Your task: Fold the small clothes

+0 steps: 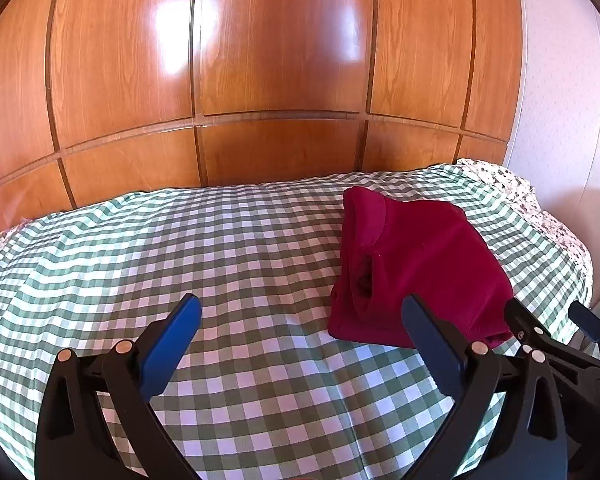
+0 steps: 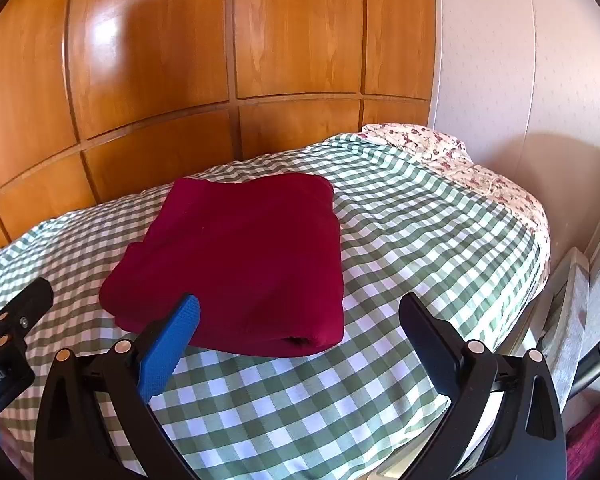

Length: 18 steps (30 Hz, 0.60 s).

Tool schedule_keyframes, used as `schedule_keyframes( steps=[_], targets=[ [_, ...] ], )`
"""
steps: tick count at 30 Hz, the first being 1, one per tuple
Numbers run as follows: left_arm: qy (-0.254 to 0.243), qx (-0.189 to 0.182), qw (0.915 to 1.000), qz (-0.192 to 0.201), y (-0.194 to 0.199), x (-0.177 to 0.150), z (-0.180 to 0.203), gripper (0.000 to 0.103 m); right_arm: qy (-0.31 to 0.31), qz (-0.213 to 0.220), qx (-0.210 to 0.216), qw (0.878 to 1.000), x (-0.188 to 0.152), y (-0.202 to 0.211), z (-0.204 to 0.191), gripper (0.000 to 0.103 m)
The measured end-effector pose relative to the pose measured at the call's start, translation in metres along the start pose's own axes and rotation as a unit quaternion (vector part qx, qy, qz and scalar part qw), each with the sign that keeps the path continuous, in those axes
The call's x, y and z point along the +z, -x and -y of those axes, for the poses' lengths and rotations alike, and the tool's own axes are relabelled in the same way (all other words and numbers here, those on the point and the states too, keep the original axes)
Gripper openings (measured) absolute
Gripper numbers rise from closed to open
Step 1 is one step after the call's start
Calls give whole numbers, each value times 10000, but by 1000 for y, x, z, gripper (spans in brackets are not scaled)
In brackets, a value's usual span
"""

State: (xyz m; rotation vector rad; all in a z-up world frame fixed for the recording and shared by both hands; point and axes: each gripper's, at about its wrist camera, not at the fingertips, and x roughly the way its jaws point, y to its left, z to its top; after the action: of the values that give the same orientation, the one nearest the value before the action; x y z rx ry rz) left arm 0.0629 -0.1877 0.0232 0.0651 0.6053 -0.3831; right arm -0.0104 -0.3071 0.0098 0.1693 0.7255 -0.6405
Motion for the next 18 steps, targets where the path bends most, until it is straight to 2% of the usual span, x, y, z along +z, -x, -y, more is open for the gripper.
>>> schedule_keyframes(
  steps=[18],
  targets=[
    [51,-10,10000,75,6,-1,0,100,18,-16,29,10000,-4,-2,-2,99]
  ],
)
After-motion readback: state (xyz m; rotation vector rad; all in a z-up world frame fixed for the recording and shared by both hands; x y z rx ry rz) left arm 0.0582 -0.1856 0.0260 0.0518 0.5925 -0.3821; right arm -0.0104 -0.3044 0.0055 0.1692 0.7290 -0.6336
